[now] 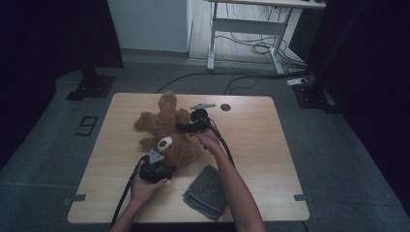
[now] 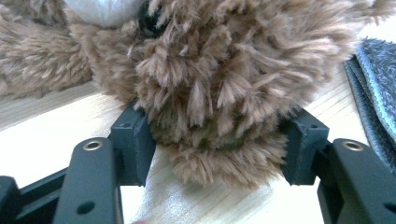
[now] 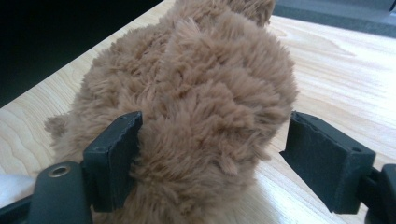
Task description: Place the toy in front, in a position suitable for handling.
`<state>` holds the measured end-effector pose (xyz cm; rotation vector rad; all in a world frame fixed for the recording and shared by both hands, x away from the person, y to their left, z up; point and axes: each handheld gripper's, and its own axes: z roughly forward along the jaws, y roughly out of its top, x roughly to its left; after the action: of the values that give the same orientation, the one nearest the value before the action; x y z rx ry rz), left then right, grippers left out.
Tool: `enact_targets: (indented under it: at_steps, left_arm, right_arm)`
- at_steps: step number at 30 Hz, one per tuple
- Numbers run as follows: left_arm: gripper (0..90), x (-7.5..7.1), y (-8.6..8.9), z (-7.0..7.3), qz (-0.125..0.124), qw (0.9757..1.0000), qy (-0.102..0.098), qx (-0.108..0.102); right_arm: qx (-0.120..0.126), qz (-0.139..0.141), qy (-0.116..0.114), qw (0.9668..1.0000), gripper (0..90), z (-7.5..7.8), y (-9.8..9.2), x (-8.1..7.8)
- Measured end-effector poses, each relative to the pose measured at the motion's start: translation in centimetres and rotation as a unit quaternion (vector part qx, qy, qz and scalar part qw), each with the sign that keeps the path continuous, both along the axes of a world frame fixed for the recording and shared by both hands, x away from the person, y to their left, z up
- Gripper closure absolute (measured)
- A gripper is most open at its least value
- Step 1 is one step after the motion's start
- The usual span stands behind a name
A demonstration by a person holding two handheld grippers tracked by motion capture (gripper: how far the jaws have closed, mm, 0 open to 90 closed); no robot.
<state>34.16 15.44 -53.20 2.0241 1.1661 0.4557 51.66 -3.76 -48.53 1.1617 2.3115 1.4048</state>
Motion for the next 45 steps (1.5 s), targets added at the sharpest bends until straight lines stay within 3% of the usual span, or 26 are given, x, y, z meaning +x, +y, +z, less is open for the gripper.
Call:
enact_targets:
  at_steps: [5, 6, 7, 11, 25, 31, 33, 45]
  left_arm:
    - [43.5, 0.0, 0.1, 0.0, 0.000, 1.0000, -0.002, 0.002]
    - [46.3, 0.0, 0.2, -0.1, 0.001, 1.0000, -0.006, 0.001]
    - [48.5, 0.0, 0.2, -0.1, 0.001, 1.0000, -0.006, 0.000]
    - [54.9, 0.0, 0.3, -0.1, -0.002, 0.9999, -0.012, 0.001]
    - [61.7, 0.0, 0.7, 0.0, 0.004, 0.9997, -0.026, 0.000]
    - [64.6, -0.1, 0.7, 0.1, 0.008, 0.9993, -0.038, -0.001]
    - [65.2, -0.1, 0.6, 0.4, 0.006, 0.9991, -0.040, -0.013]
    - [67.5, 0.0, 0.0, 2.6, -0.010, 0.9980, -0.060, -0.016]
  right_arm:
    - [0.021, 0.018, 0.018, 0.9995, 32.4, -0.5, 0.3, 0.6]
    - [0.037, 0.035, 0.021, 0.9985, 48.7, -0.6, 0.3, 0.7]
    - [0.040, 0.041, 0.021, 0.9981, 53.3, -0.6, 0.3, 0.7]
    - [0.030, 0.048, 0.009, 0.9983, 63.5, -0.2, 0.4, 0.2]
    - [0.009, 0.067, -0.035, 0.9971, 71.5, 0.3, 0.1, -0.6]
    - [0.028, 0.070, -0.050, 0.9959, 73.8, 0.9, -0.2, -0.9]
    - [0.037, 0.073, -0.069, 0.9943, 74.6, 1.6, -0.5, -1.5]
    - [0.063, 0.079, -0.114, 0.9883, 75.1, 4.8, -2.8, -3.7]
